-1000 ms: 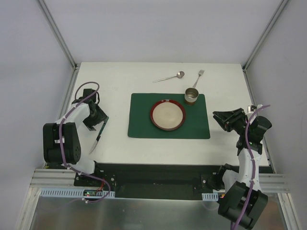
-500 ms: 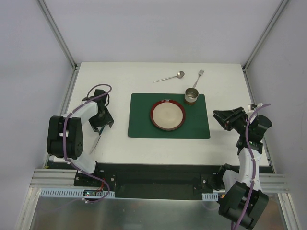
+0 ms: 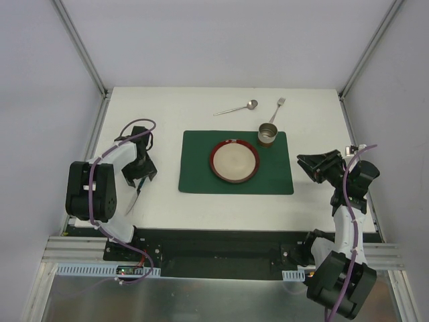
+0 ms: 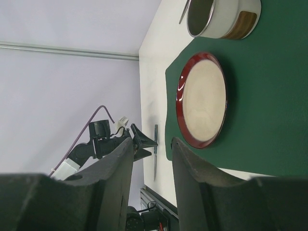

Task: Set the dinner table for one person
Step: Pick up the knife at the center of the board.

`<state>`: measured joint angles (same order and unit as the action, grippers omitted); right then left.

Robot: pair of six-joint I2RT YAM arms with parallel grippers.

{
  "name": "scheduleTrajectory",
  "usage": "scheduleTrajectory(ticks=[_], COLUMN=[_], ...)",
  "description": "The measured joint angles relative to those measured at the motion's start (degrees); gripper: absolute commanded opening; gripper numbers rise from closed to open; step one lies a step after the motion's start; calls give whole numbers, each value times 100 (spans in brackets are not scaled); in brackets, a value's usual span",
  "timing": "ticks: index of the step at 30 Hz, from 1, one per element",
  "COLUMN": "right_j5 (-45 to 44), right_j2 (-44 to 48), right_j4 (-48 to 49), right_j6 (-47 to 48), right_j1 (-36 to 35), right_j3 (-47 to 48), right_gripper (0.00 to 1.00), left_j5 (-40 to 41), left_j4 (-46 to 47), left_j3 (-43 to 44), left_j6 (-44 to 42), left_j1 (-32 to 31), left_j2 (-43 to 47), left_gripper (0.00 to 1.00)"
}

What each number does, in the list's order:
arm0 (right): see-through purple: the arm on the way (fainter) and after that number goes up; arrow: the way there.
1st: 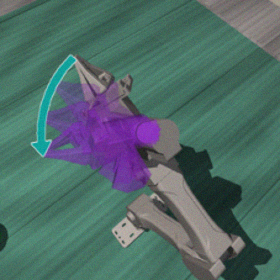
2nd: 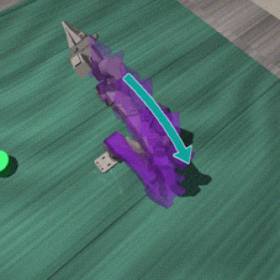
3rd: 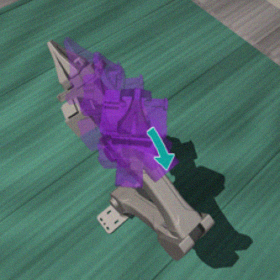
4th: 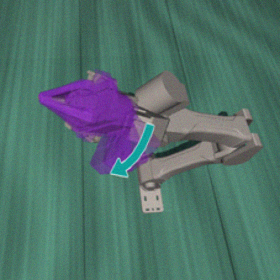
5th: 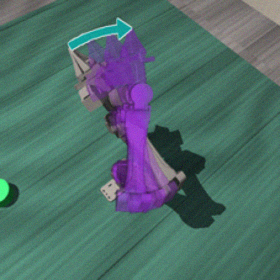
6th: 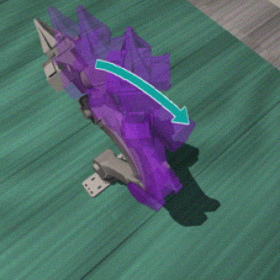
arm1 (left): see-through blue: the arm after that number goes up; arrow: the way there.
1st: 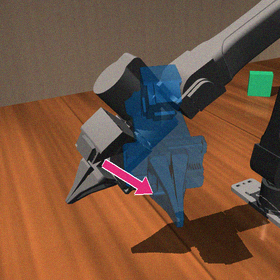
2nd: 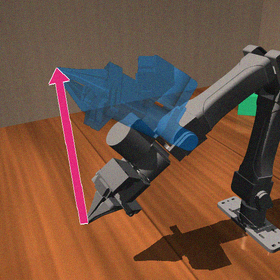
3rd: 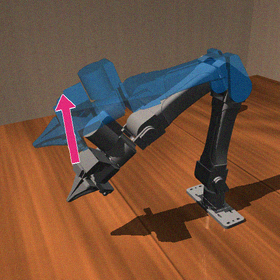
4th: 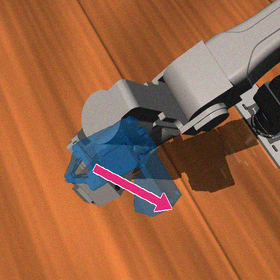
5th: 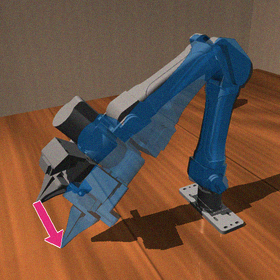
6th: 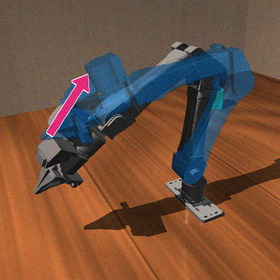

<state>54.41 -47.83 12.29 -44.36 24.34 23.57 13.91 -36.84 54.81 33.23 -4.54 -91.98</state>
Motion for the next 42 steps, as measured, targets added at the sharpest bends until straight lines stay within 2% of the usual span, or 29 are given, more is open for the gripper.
scheduleTrajectory(ticks=[11,21,34,36,37,42], right_j5=[74,85,96,96,96,98], right_j2=[-85,-221,-243,-243,-245,-249], right_j4=[166,203,205,205,205,205], right_j6=[-44,-44,-44,-44,-44,-44], right_j1=[-28,-28,-15,-15,-15,-4], right_j3=[0,0,0,0,0,0], right_gripper=[39,39,39,39,39,39], left_j5=[-24,-297,-553,-557,-573,-664], left_j4=[11,44,55,55,59,96], left_j3=[-125,101,509,621,682,916], left_j6=[24,15,11,9,9,-50], left_j1=[63,168,354,354,354,348], left_j2=[-48,-282,-660,-750,-800,-1003], left_gripper=[65,56,54,47,34,29])
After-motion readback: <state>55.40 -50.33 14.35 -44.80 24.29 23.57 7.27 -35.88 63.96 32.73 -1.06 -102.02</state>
